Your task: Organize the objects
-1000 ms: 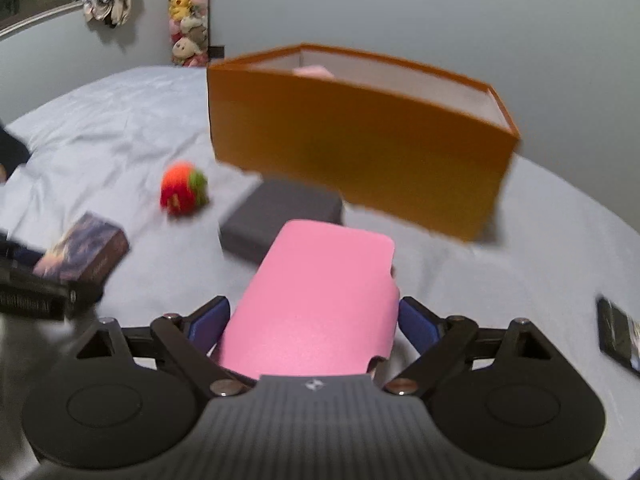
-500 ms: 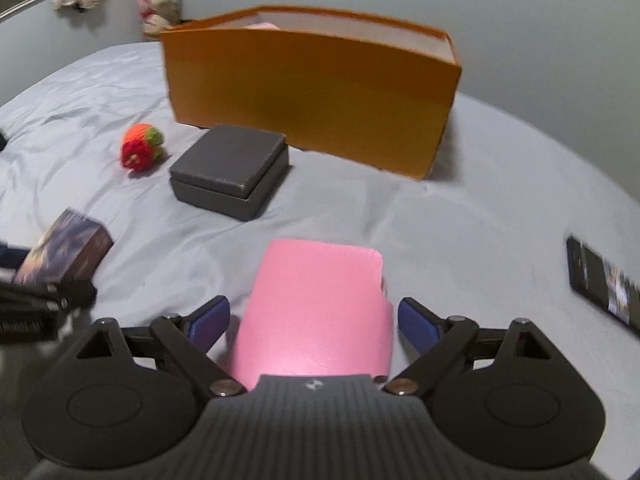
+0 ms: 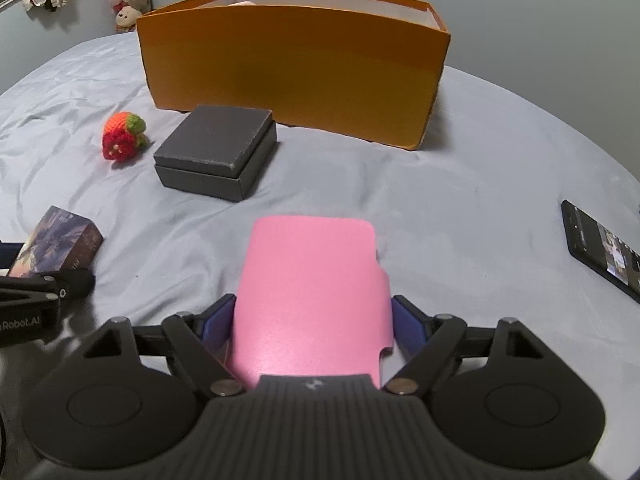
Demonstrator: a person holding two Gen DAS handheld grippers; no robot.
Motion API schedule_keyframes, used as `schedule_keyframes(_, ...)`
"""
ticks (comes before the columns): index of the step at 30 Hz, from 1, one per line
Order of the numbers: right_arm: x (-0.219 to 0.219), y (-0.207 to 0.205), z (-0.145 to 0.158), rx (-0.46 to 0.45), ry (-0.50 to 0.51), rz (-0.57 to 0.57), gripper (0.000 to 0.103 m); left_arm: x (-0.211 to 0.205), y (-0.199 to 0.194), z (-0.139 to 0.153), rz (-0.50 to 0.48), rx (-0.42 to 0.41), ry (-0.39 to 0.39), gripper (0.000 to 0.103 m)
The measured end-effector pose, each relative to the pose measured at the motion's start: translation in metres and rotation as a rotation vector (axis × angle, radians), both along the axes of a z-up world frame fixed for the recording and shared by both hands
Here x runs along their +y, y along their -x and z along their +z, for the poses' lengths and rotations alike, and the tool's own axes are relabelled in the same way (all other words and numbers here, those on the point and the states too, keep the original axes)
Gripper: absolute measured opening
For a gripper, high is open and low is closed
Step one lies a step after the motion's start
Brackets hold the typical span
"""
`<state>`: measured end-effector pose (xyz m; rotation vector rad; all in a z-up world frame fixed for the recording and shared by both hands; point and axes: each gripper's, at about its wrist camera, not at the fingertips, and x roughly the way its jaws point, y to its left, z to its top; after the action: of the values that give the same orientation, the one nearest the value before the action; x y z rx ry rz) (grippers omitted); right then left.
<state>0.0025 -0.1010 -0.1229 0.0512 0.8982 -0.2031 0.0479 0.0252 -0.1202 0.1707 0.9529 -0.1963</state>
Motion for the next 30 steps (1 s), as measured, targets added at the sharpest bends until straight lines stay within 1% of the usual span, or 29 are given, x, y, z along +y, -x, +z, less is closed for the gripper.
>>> schedule_keyframes(6,-0.005,0.006,0.01,-0.016,-0.014,0.001,0.082,-0.007,0.006,0.014,-0.047,-0.014,0.011,0.066)
schedule_keyframes(12,-0.011,0.009,0.032,-0.064,-0.01,0.0,0.082,-0.018,0.002,0.04,-0.074,-0.066,0.028,0.066)
schedule_keyframes(15,-0.016,0.009,0.047,-0.095,-0.004,-0.001,0.082,-0.025,-0.005,0.052,-0.102,-0.091,0.024,0.066)
schedule_keyframes(19,-0.025,0.003,0.067,-0.142,0.012,-0.004,0.082,-0.036,-0.02,0.069,-0.133,-0.129,0.021,0.066)
schedule_keyframes(23,-0.034,-0.012,0.084,-0.181,0.039,-0.009,0.082,-0.051,-0.044,0.084,-0.175,-0.153,0.031,0.066)
schedule_keyframes(25,-0.039,-0.022,0.093,-0.2,0.053,-0.008,0.082,-0.056,-0.057,0.089,-0.184,-0.16,0.037,0.066)
schedule_keyframes(30,-0.047,-0.053,0.111,-0.23,0.085,0.007,0.082,-0.07,-0.087,0.106,-0.194,-0.196,0.023,0.066)
